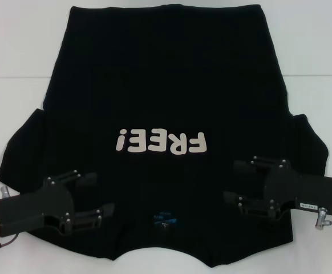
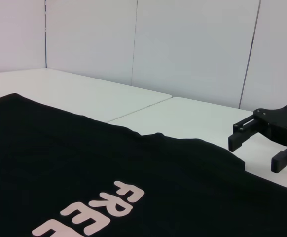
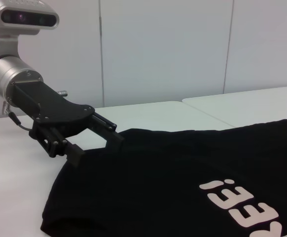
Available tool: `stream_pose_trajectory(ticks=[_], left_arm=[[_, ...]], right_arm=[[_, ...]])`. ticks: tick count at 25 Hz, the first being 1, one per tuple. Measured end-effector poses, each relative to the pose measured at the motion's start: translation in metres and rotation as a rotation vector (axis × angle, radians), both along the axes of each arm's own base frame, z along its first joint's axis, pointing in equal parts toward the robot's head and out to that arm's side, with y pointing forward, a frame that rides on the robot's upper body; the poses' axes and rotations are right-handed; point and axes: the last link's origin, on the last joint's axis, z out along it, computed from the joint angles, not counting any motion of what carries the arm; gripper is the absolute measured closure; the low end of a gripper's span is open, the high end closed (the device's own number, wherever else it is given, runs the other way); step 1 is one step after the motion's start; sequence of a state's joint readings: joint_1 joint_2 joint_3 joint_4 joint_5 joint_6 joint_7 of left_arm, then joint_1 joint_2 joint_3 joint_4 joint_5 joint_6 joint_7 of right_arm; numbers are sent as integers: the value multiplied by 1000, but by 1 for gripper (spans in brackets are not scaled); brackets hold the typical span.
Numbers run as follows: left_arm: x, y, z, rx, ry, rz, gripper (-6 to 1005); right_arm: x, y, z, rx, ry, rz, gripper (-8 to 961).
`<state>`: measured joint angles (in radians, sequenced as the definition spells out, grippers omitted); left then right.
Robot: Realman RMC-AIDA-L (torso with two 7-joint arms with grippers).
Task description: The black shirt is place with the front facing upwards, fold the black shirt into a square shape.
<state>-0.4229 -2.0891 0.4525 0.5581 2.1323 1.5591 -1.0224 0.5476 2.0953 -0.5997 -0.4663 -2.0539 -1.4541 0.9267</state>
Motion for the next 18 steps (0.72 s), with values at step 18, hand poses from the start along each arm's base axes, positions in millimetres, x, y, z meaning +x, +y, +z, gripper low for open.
stream_pose_trajectory(ticks=[18], left_arm=[[-4,5,12,-13,-102,174,178]], right_arm=[[-1,0,0,-3,2,1,217]])
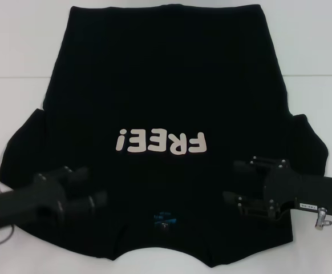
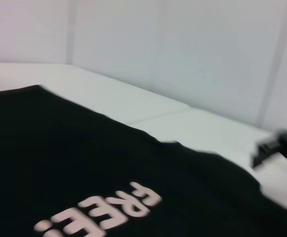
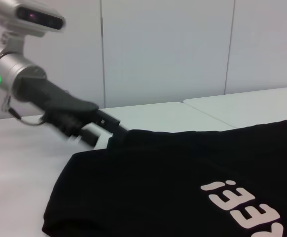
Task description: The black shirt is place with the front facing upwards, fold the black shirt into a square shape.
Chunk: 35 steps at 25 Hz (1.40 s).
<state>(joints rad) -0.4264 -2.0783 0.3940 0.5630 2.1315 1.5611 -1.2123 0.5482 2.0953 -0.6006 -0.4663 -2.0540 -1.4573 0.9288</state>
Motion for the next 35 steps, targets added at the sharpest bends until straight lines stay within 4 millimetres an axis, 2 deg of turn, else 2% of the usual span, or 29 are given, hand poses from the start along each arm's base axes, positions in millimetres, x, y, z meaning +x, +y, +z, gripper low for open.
stream_pose_trajectory(ticks=[2,8,12,15,19,23,35], left_arm=[[-3,6,10,-11,-56,106,179],[-16,26,60,-89,-219,469,183],[-24,35,81,-113,-252,635,184],[-33,40,90,-108,-224,748,184],[-47,43,95,-42,-177,820,184],[-60,47,91,27,-157,875,184],[-72,50,84,80,-111,928,183]], right_arm=[[-1,1,0,0,1,1,216],[-5,4,0,1,16,-4,216],[-7,5,0,-11,21,-13,215],[-8,6,-1,-14,21,-11,215],[-10,7,-1,-17,23,-7,216],[-10,7,-1,-15,22,-6,216],[-11,9,-1,-11,21,-8,216]])
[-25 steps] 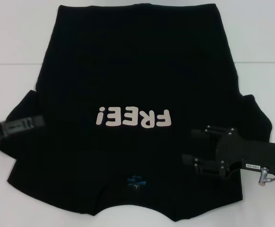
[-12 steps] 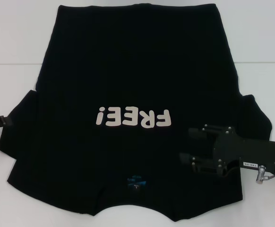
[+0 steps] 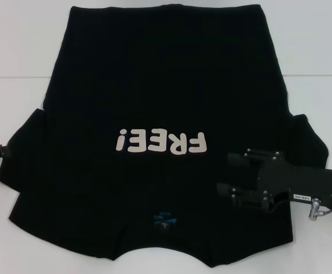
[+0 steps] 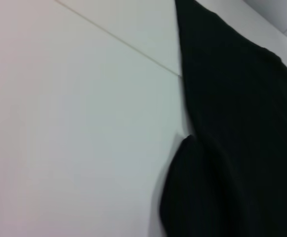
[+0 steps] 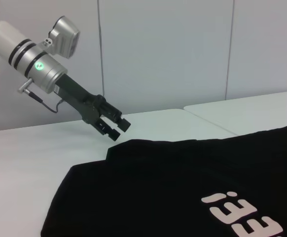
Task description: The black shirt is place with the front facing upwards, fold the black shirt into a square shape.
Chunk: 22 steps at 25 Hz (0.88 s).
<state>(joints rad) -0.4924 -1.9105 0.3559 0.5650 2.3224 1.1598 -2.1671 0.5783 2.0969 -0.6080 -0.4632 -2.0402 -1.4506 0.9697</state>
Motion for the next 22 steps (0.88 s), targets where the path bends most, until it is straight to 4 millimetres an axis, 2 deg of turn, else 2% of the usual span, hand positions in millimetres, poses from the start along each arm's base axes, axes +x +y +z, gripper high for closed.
stream_pose_trajectory(ticks=[22], left_arm=[[3,-3,-15,-30,-29,5,184]], right_arm=[[0,-3,-1,-11,8,0,217]])
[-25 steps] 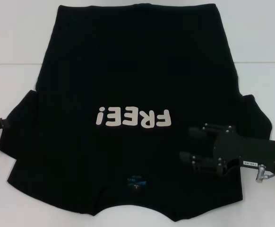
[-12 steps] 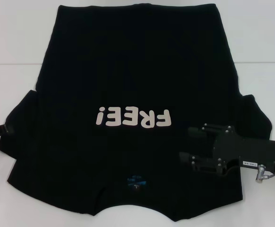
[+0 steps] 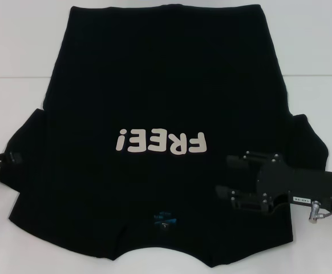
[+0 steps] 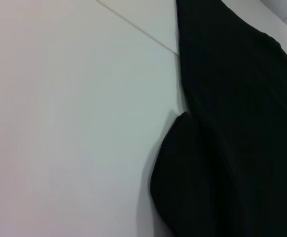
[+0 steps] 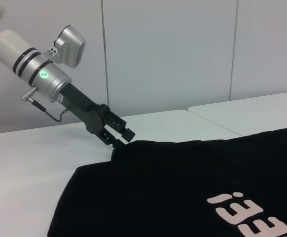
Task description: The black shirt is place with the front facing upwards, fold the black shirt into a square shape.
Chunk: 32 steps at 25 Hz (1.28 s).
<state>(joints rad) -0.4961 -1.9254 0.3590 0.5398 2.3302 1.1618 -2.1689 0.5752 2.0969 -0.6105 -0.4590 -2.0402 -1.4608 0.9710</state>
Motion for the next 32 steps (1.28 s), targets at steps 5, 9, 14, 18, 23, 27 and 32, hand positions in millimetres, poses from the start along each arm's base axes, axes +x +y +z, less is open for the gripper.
stream_pose_trajectory(ticks=[5,9,14,18,23,27,32], left_arm=[[-1,-2,0,0,-1,4,183],[-1,-4,-1,-11,-10,4,183],[-1,-5,-1,-22,-7,7,184],[0,-3,-1,-23,-7,3,183],[4,1,-3,-25,-10,-8,185],[7,4,-4,-32,4,-26,214],[7,9,-3,-37,44,-30,286]], right_arm=[[0,0,0,-3,2,-2,216],[0,0,0,-3,1,-2,215],[0,0,0,-3,1,0,216],[-1,0,0,-3,2,1,217],[-1,0,0,-3,2,2,215],[-1,0,0,-4,3,4,216],[-2,1,0,-3,3,7,217]])
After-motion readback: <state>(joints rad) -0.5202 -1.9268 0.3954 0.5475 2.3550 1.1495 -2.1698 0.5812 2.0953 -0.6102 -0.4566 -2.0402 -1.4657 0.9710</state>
